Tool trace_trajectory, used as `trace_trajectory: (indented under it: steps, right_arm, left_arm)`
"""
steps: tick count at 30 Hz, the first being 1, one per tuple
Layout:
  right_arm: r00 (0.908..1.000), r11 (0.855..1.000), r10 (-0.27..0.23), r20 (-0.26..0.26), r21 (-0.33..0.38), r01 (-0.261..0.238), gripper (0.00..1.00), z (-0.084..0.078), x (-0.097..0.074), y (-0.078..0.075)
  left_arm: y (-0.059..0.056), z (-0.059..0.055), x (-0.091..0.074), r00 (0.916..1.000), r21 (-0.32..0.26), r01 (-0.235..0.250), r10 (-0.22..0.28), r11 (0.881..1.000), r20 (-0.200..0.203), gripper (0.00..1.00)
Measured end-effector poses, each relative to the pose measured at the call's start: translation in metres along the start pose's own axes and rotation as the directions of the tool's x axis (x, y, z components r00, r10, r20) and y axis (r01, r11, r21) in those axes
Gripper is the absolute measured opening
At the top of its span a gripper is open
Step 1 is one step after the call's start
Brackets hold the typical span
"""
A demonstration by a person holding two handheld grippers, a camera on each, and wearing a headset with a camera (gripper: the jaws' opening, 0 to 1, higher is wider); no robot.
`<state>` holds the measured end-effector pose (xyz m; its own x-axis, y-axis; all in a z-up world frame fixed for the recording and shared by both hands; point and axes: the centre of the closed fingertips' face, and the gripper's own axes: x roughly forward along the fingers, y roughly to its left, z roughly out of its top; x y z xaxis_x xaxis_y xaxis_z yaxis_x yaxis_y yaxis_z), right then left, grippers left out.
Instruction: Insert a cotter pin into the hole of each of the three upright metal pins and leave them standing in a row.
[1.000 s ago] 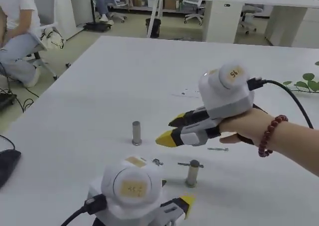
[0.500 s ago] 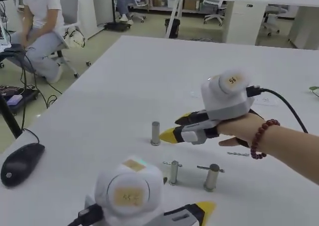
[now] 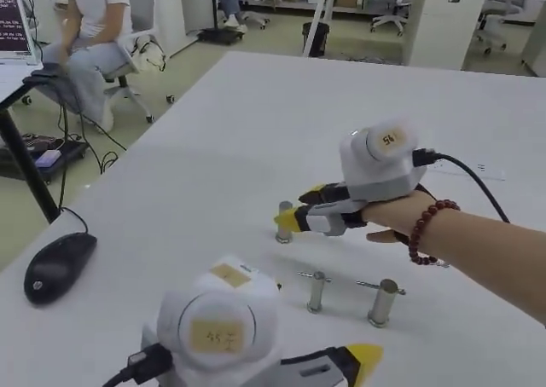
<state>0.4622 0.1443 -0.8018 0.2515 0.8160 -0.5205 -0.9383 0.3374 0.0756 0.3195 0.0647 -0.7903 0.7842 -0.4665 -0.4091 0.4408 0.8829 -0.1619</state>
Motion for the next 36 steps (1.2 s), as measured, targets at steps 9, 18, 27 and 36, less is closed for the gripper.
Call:
trace_trajectory:
  steps: [9,18,27,36]
  right_arm:
    - [0.9998,0.999,-0.021,-0.006,0.047,0.022,0.26,-0.012,0.012,-0.009]
    - [0.9995,0.998,-0.015,0.029,0.063,0.013,0.18,-0.007,0.018,-0.011]
    - [0.9997,1.000,-0.016,0.017,0.020,0.015,0.14,-0.007,0.015,-0.010]
    - [0.9998,1.000,-0.021,0.001,-0.006,0.021,0.13,-0.009,0.009,-0.013]
  left_arm:
    - [0.003,0.005,-0.001,0.9996,0.024,0.000,0.000,1.000,0.029,0.84]
    - [0.007,0.005,-0.001,0.9994,0.014,-0.008,0.007,1.000,0.034,0.90]
    - [0.008,0.005,0.000,0.9994,0.017,-0.008,0.008,1.000,0.035,0.93]
    - [0.009,0.006,0.000,0.9992,0.018,-0.007,0.007,1.000,0.040,0.97]
